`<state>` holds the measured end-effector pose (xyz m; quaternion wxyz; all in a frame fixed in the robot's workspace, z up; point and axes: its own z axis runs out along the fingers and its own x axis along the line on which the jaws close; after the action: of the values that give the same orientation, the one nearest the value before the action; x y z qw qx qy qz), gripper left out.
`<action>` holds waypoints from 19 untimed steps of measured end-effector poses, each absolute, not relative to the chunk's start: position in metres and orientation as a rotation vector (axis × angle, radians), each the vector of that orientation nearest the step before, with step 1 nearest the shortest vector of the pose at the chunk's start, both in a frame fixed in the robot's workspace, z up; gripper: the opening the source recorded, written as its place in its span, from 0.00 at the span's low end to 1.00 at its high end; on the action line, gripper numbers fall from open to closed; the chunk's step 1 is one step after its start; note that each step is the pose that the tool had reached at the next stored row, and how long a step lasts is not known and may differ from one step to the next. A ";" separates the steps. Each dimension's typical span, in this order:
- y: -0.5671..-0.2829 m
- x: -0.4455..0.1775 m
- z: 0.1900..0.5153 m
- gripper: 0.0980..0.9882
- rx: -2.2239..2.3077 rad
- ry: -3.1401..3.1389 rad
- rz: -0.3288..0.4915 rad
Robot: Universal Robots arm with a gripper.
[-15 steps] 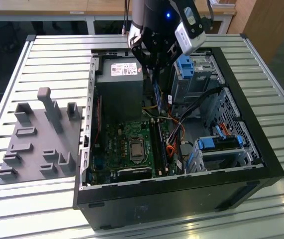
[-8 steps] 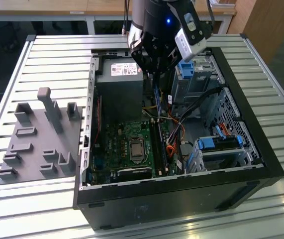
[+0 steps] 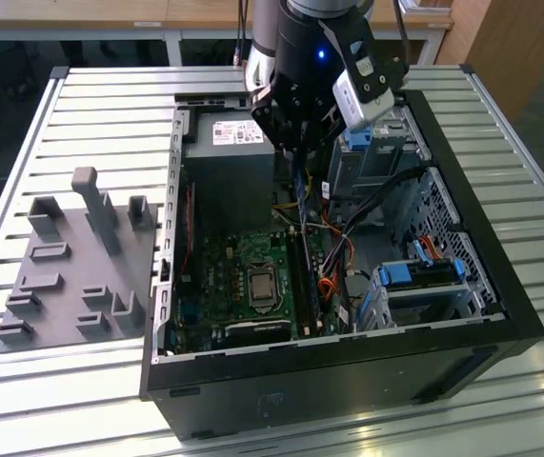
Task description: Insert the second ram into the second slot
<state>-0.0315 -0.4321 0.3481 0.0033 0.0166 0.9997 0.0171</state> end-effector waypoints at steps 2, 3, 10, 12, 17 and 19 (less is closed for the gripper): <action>-0.435 -0.031 0.346 0.04 0.050 3.134 0.054; -0.436 -0.031 0.345 0.04 0.048 3.135 0.054; -0.440 -0.031 0.335 0.04 0.021 3.140 0.054; -0.442 -0.030 0.332 0.04 0.015 3.142 0.053; -0.446 -0.030 0.325 0.04 0.016 3.142 0.054; -0.447 -0.030 0.322 0.04 0.016 3.142 0.054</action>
<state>-0.0296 -0.4468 0.3223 -0.0004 0.0050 0.9998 0.0171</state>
